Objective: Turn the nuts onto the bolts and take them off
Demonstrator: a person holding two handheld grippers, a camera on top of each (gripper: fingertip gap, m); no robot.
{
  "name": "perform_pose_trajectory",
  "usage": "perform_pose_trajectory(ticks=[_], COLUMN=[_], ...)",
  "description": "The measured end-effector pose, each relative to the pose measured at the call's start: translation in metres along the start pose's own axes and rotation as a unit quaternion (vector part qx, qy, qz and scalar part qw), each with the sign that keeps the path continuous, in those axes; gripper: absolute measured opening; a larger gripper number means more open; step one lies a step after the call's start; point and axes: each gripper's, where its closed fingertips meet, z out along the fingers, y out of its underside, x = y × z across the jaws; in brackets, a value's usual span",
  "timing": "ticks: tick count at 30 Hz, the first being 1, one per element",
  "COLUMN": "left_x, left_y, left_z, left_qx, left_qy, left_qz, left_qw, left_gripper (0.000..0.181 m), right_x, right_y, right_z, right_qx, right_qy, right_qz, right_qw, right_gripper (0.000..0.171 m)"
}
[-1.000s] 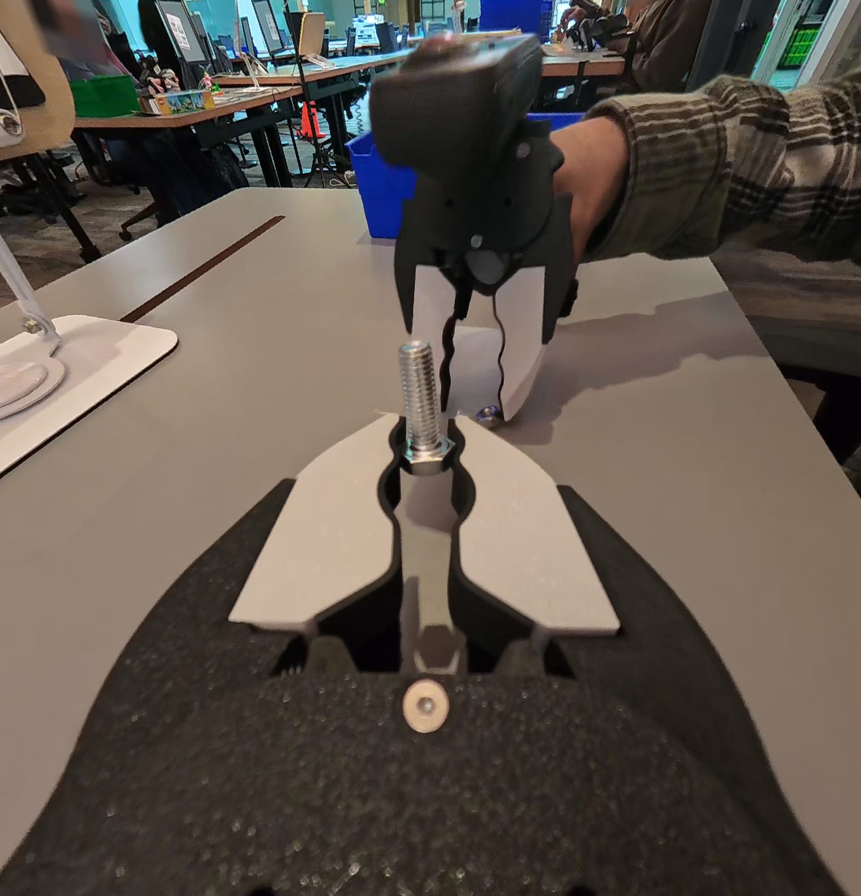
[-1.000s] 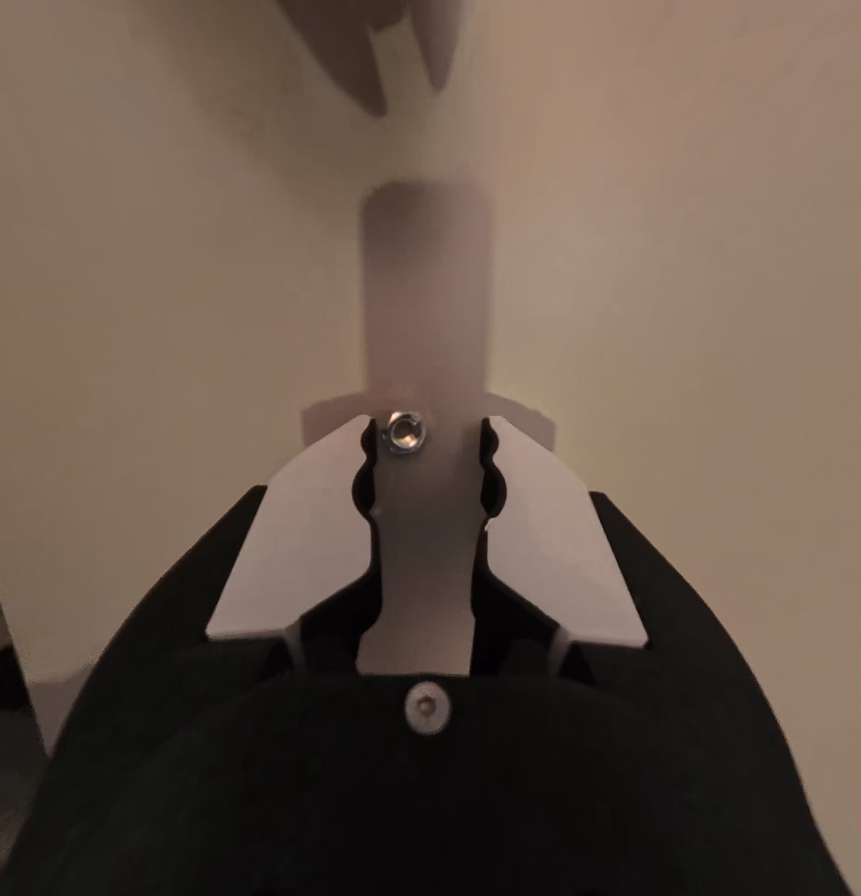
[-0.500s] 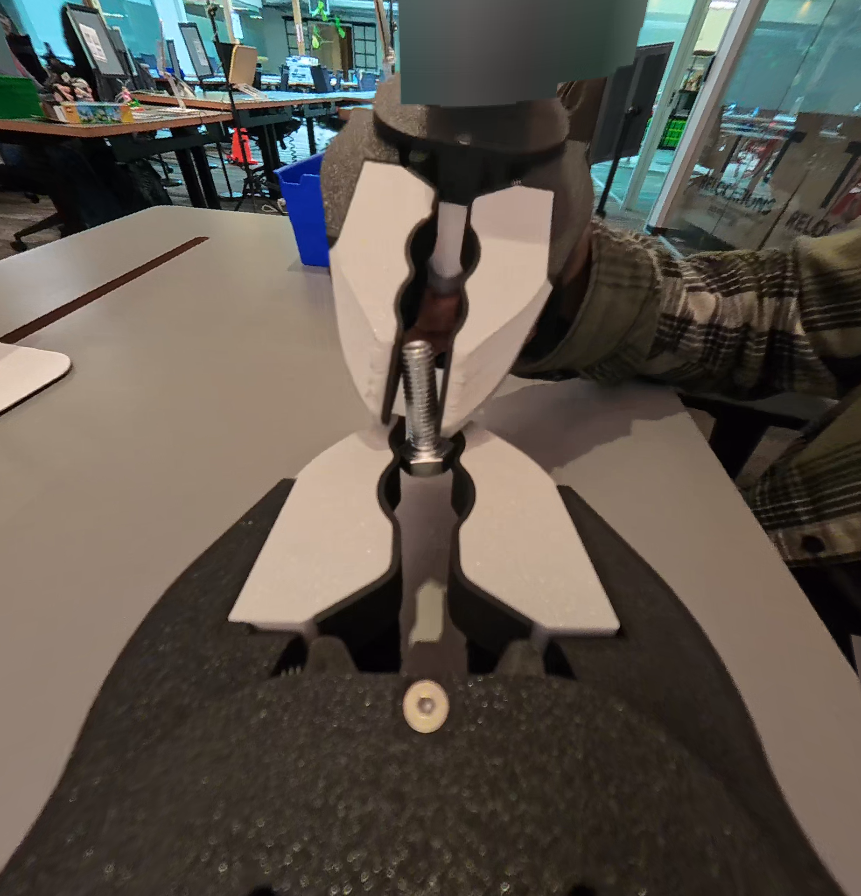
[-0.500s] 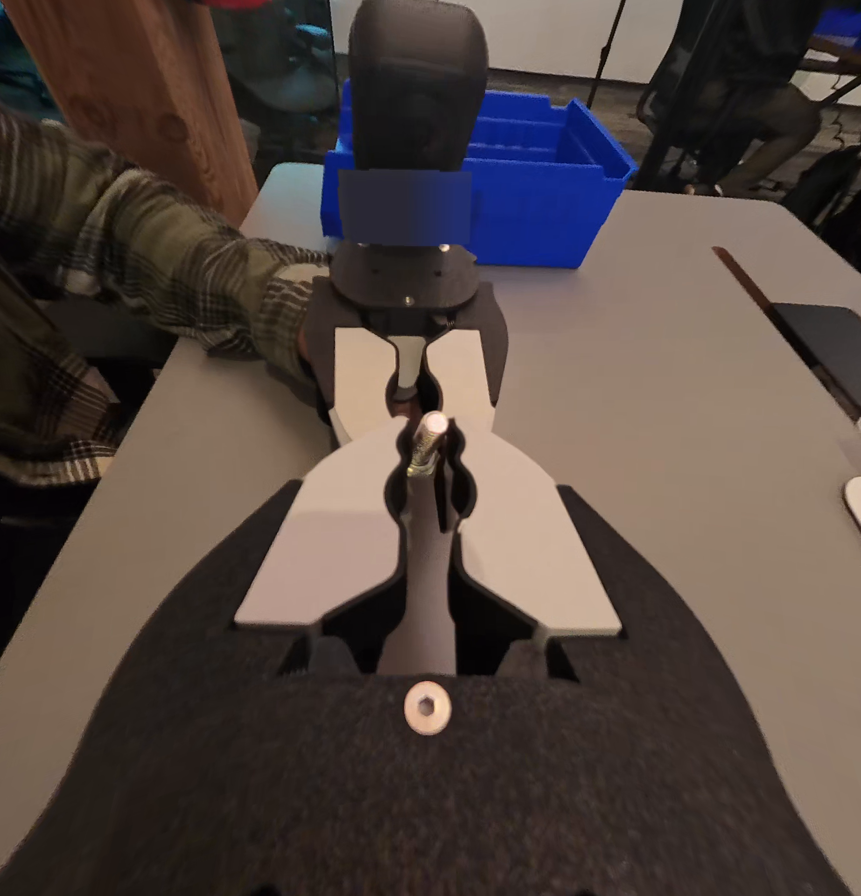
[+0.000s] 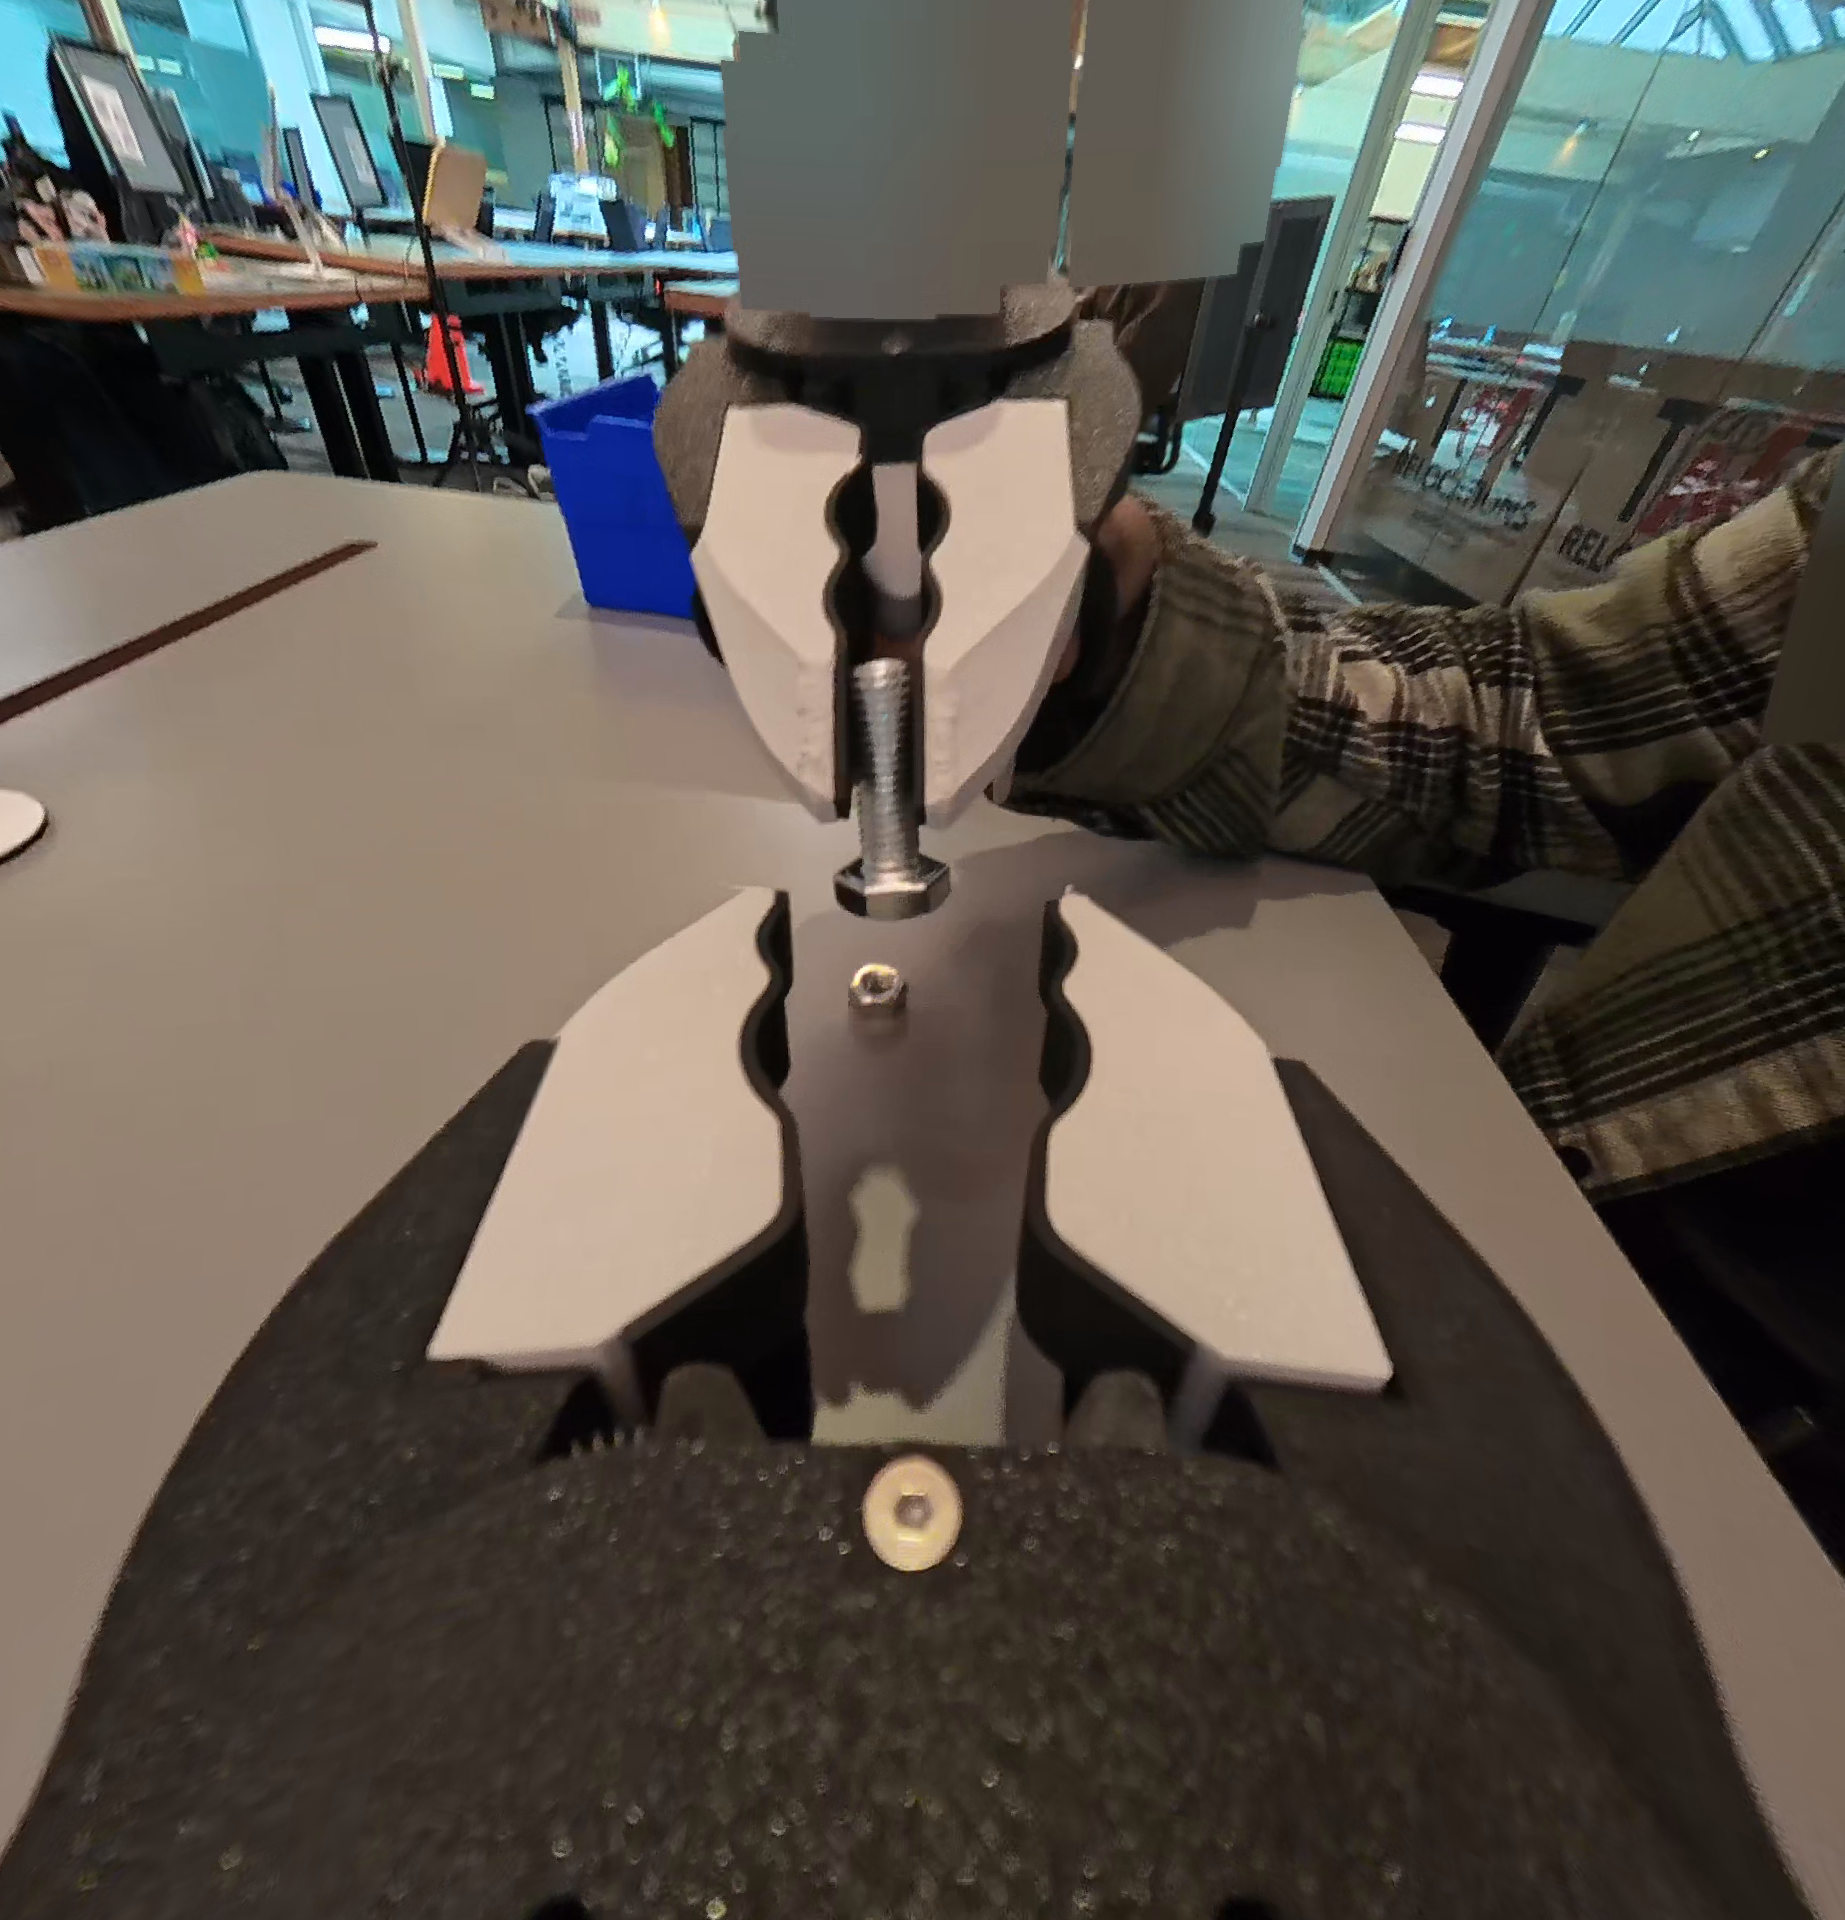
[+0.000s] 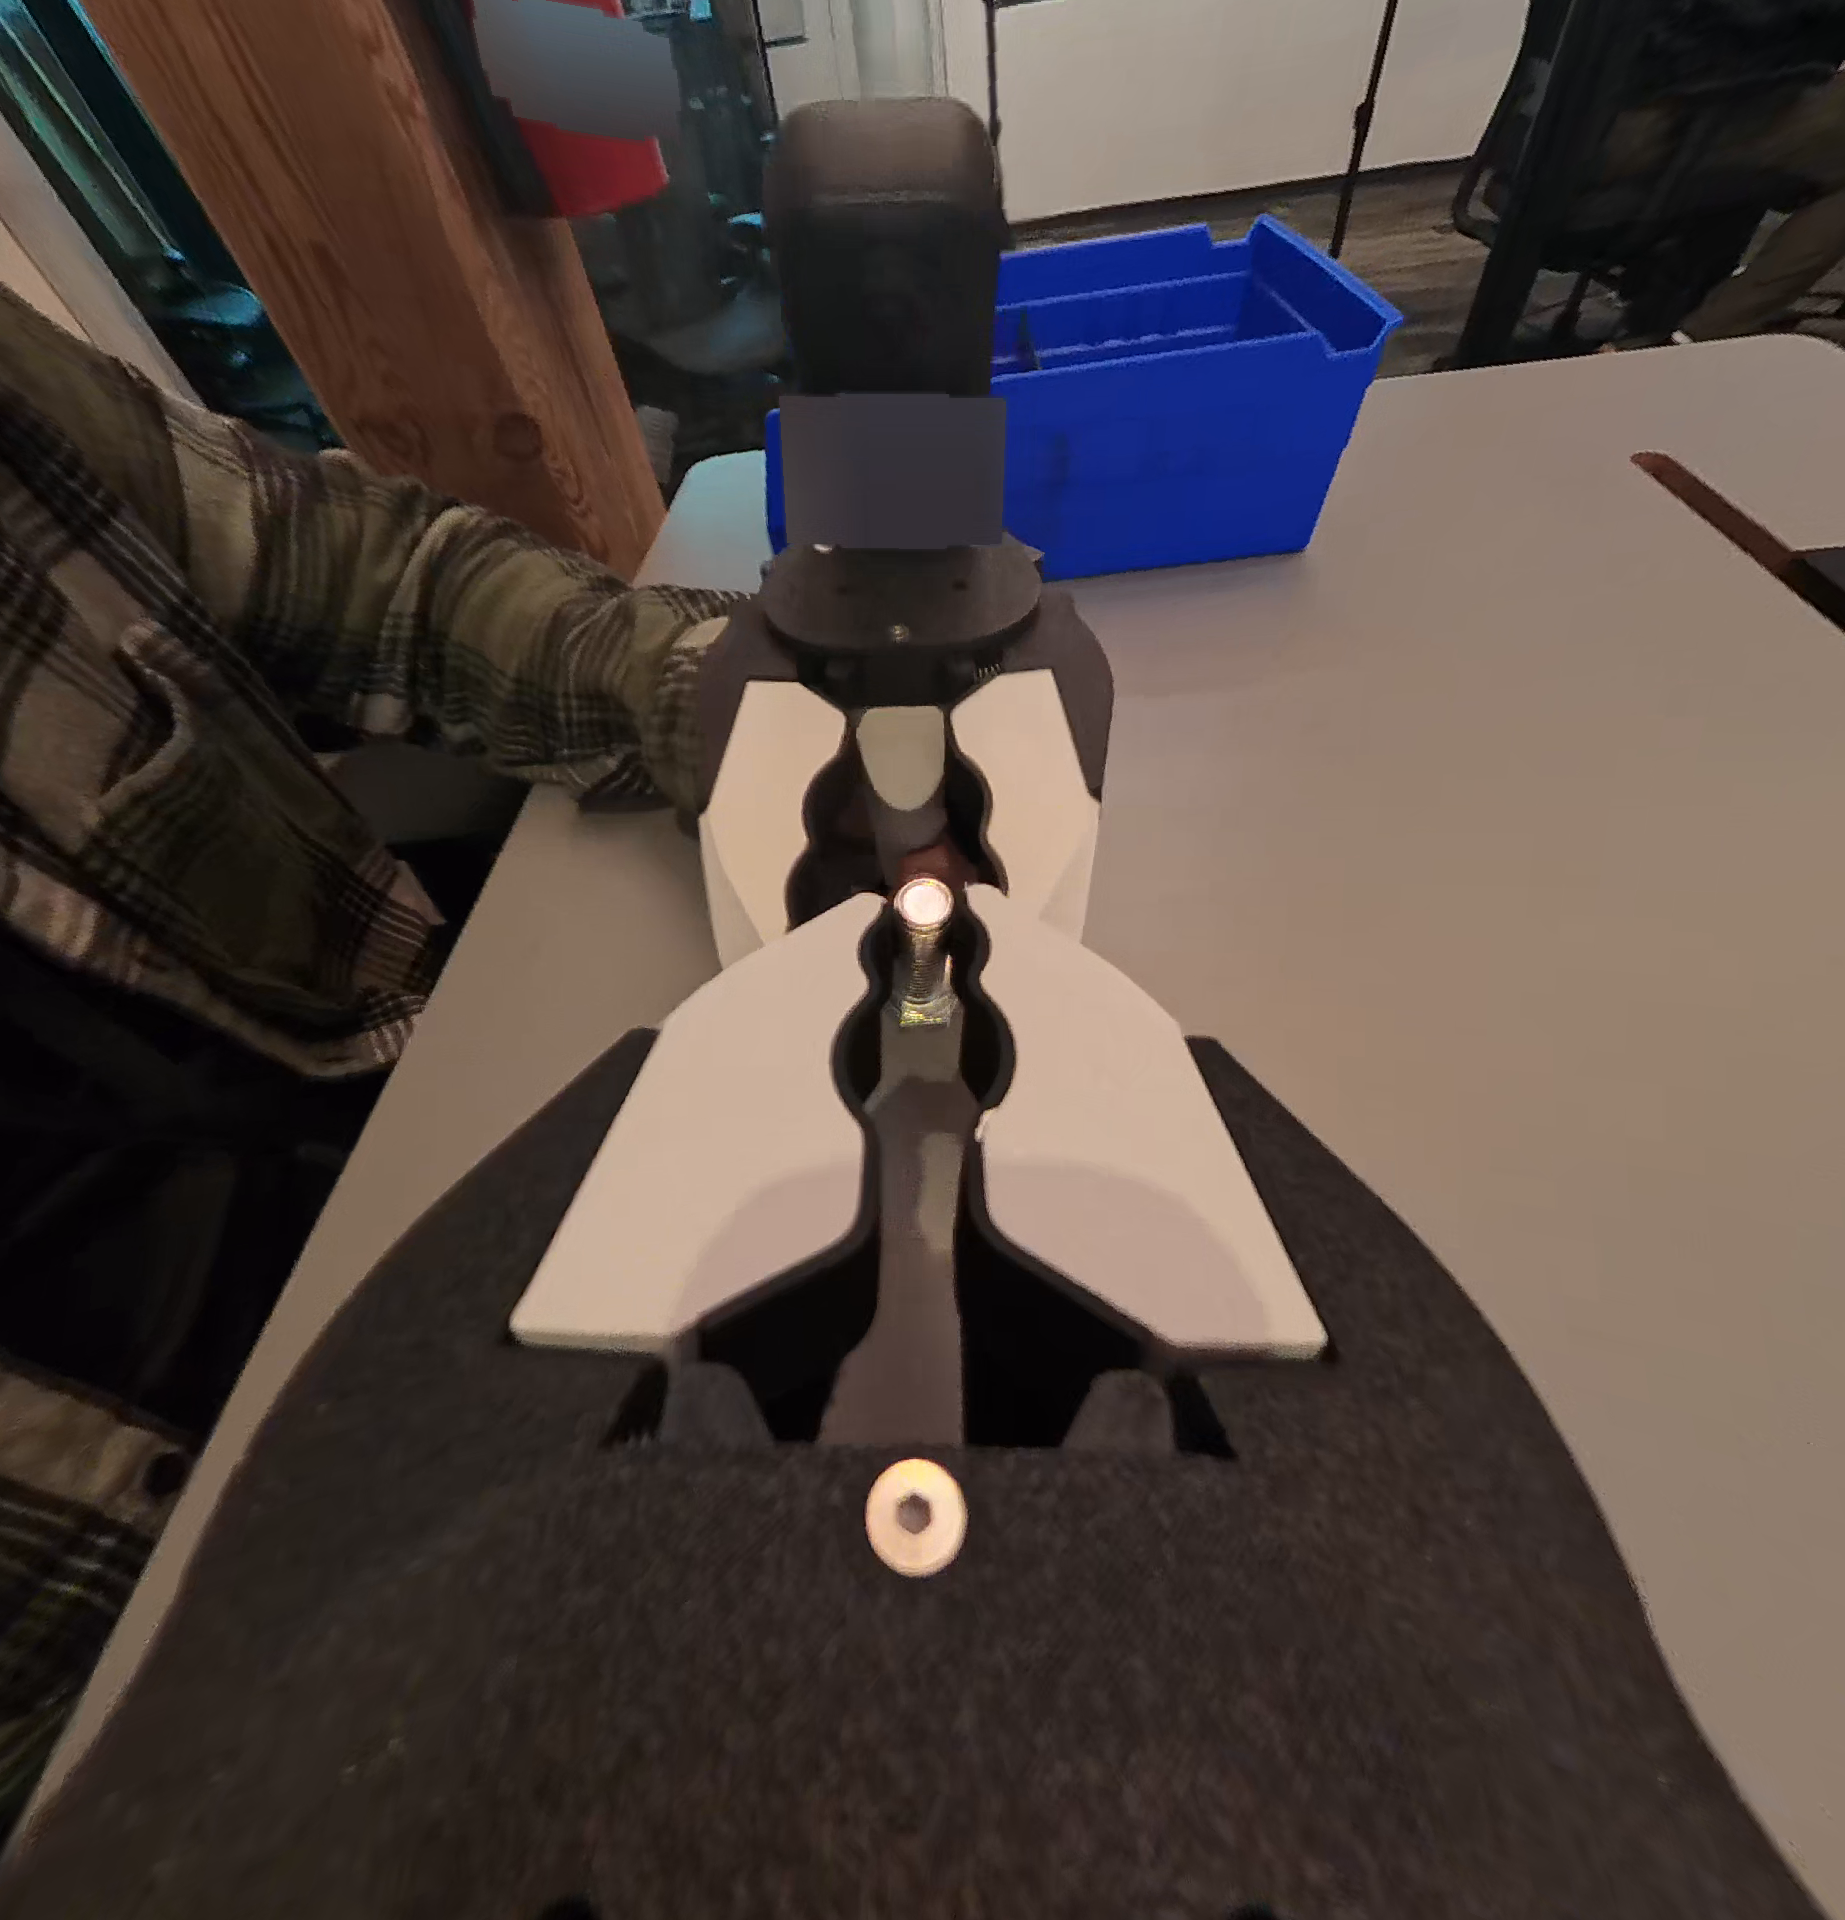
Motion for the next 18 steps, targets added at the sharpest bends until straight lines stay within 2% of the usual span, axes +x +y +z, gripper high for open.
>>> perform_pose_trajectory(ticks=[3, 10, 18], left_x=[0.005, 0.006, 0.007], left_y=[-0.004, -0.004, -0.002], left_z=[0.003, 0.005, 0.007], left_qx=[0.010, 0.011, 0.010], left_qy=[0.000, -0.012, -0.004], left_qz=[0.006, 0.015, -0.005], left_qw=[1.000, 1.000, 1.000], left_gripper=[0.044, 0.021, 0.025], right_x=[-0.002, -0.009, -0.013], right_y=[0.000, 0.003, 0.003], right_z=[0.001, 0.005, 0.004], right_qx=[-0.001, -0.019, -0.029], right_qy=[-0.004, -0.014, -0.008], right_qz=[0.007, 0.012, -0.028], right_qw=[1.000, 1.000, 0.999], right_gripper=[0.009, 0.009, 0.009])
